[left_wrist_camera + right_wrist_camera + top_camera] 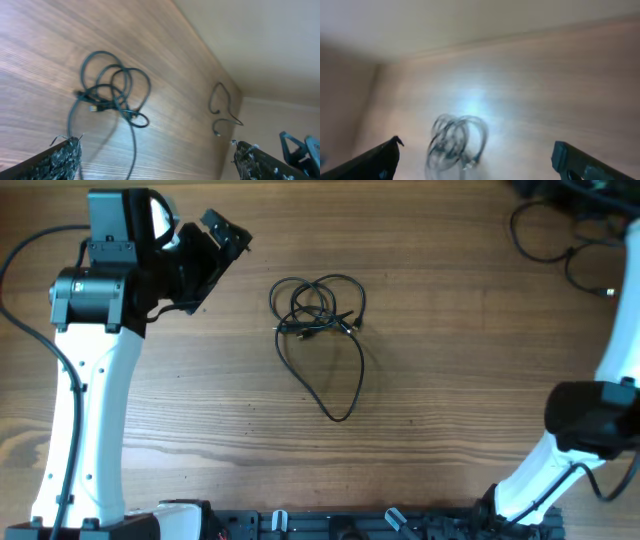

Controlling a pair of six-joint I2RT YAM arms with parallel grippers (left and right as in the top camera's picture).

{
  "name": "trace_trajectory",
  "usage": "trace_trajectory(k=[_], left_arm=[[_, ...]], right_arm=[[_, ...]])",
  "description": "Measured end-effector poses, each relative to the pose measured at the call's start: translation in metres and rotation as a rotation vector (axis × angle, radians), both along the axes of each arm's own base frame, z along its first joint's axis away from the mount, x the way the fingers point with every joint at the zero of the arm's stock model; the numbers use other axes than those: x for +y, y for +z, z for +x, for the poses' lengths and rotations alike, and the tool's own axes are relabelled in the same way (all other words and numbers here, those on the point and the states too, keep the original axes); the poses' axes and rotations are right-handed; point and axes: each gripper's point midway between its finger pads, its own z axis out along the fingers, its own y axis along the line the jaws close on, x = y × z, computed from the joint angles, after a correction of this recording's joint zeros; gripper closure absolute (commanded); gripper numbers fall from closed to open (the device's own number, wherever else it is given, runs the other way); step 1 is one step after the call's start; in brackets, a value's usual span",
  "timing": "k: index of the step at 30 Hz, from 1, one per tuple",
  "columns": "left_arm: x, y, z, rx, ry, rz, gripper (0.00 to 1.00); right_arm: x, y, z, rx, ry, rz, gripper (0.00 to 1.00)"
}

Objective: Untangle cables

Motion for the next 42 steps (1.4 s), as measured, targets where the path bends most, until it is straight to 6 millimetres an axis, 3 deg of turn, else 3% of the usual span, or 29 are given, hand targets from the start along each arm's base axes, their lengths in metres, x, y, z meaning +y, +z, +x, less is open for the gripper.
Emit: trace_trajectory(k=[2,5,9,12,16,19,22,27,30,34,37,38,42], left_arm=[[0.004,-0.008,-0.001,0.028,0.018,0.023,0.00],[0.015,-0.023,-0.003,0.088,0.055,0.075,0.00],[0.031,-0.041,-0.010,0.164,0.106,0.155,0.00],[0.043,-0.051,-0.012,0.203,0.142,0.199,0.02],[0.055,-0.061,-0.009,0.233,0.174,0.227,0.03],[0.058,-0.069,-0.006,0.254,0.182,0.238,0.03],[0.058,-0.075,-0.005,0.271,0.182,0.242,0.03],[0.058,-0.077,-0.004,0.278,0.181,0.243,0.03],[0.058,-0.077,-0.004,0.278,0.180,0.243,0.03],[0.058,-0.077,-0.004,0.278,0.181,0.243,0.03],[0.058,-0.077,-0.005,0.278,0.181,0.243,0.03],[0.058,-0.077,-0.004,0.278,0.181,0.243,0.03],[0.058,-0.077,-0.005,0.278,0.181,0.243,0.03]], right_arm=[[0.050,-0.018,-0.008,0.049,0.122,-0.017,0.00],[0.088,-0.037,-0.017,0.094,0.197,-0.071,0.00],[0.144,-0.087,-0.043,0.223,0.287,-0.184,0.00],[0.161,-0.131,-0.066,0.356,0.289,-0.242,0.00],[0.171,-0.177,-0.080,0.471,0.239,-0.252,0.00],[0.180,-0.202,-0.086,0.538,0.188,-0.193,0.00],[0.194,-0.215,-0.085,0.567,0.151,-0.094,0.01],[0.217,-0.234,-0.087,0.613,0.081,0.028,0.15],[0.230,-0.241,-0.092,0.638,0.064,0.064,0.30],[0.245,-0.243,-0.093,0.633,0.058,0.094,0.57],[0.248,-0.240,-0.086,0.600,0.058,0.104,0.89],[0.248,-0.240,-0.085,0.595,0.055,0.106,0.95],[0.248,-0.240,-0.083,0.566,0.082,0.093,0.96]])
